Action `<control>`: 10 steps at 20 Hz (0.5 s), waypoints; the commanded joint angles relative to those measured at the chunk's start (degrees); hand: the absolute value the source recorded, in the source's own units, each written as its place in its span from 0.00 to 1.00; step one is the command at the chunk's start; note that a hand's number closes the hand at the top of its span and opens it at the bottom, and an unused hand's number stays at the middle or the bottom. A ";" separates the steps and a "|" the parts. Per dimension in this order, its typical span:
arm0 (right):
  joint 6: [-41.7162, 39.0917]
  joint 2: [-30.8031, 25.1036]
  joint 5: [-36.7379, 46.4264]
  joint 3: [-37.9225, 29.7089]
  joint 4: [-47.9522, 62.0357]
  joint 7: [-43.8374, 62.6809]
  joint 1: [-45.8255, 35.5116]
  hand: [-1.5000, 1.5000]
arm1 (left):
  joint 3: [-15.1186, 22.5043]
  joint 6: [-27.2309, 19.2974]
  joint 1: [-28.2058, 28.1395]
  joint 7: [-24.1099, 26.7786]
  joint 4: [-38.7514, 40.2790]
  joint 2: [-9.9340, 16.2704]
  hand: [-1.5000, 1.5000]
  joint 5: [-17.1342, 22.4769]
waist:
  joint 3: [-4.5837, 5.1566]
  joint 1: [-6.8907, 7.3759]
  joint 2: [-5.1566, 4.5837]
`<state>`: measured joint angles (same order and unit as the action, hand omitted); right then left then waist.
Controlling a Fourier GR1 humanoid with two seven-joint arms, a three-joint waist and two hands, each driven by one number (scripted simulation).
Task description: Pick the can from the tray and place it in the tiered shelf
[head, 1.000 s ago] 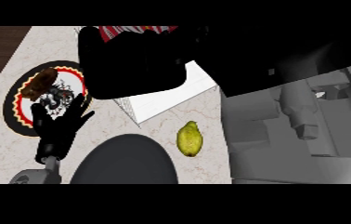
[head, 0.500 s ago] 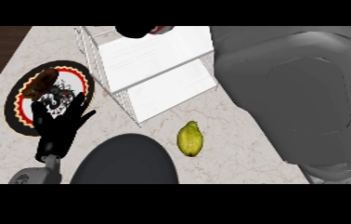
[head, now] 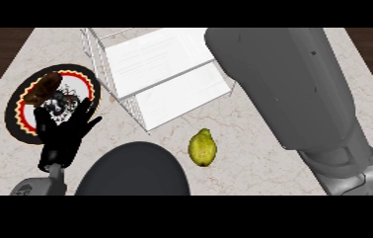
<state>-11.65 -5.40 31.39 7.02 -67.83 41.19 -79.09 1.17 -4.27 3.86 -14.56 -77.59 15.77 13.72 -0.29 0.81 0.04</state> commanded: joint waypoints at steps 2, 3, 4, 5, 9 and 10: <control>3.64 0.19 3.01 -0.67 6.15 -5.50 -1.53 1.00 | 0.86 0.20 -2.04 2.28 3.33 -1.67 0.50 -1.75 | 0.35 0.01 -0.27; 3.22 -0.08 1.67 -2.05 7.77 -7.99 -1.59 1.00 | 0.08 -0.13 2.04 -0.39 3.98 -1.08 0.50 -1.45 | 0.34 -0.18 -0.30; 3.61 0.58 2.08 -2.18 9.08 -7.90 -3.17 1.00 | -0.99 2.39 0.89 1.16 4.37 -0.35 0.50 0.10 | 0.35 -0.03 -0.28; 5.54 0.03 2.43 -2.28 9.51 -11.28 -0.58 1.00 | -1.29 3.02 -1.96 0.22 2.16 0.44 0.50 0.86 | 0.33 0.24 -0.29; 3.42 0.16 1.72 -2.61 9.44 -12.61 -0.17 1.00 | -0.01 1.21 -0.45 1.33 3.78 -1.10 0.50 -2.16 | 0.33 -0.44 -0.19; 4.68 1.96 2.54 -2.29 8.82 -10.34 -0.88 1.00 | 0.80 -0.19 -0.68 -2.70 -0.73 -2.38 0.50 -1.31 | 0.30 -0.30 -0.06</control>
<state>-7.72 -4.24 33.37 4.94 -59.43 32.08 -80.44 0.81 -3.45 3.12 -14.63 -78.52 15.10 13.01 -0.27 0.79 0.07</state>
